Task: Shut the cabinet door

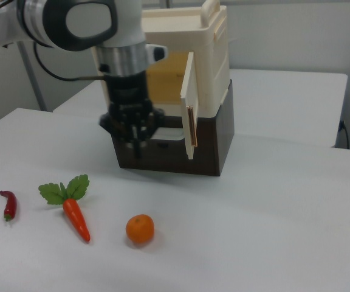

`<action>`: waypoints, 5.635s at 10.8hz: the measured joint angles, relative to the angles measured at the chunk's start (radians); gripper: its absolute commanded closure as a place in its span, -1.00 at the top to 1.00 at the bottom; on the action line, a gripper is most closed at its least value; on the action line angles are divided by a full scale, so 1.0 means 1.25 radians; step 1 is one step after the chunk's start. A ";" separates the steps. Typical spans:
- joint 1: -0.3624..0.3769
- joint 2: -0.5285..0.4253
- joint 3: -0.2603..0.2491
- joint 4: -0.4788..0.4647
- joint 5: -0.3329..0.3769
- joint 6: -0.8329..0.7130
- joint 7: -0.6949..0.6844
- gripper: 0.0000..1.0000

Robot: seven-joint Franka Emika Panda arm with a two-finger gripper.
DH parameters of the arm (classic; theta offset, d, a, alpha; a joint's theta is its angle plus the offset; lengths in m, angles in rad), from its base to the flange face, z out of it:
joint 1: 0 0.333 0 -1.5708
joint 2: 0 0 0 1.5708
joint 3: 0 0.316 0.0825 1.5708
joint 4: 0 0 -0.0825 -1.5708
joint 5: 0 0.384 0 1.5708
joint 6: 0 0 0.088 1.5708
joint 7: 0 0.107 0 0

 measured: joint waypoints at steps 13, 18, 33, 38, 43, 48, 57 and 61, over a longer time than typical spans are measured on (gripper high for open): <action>0.027 0.106 -0.186 -0.007 0.193 0.514 -0.591 -1.00; 0.080 0.104 -0.159 -0.004 0.196 0.466 -0.586 -1.00; 0.113 0.121 0.103 -0.002 0.201 0.604 0.299 -1.00; 0.139 0.185 0.108 0.008 0.201 0.746 0.450 -1.00; 0.137 0.184 0.108 0.020 0.201 0.746 0.477 -1.00; 0.079 0.118 0.120 0.016 0.199 0.366 0.519 -1.00; 0.029 0.016 0.230 -0.092 0.058 0.169 0.778 1.00; 0.020 0.015 0.230 -0.093 0.058 0.169 0.778 1.00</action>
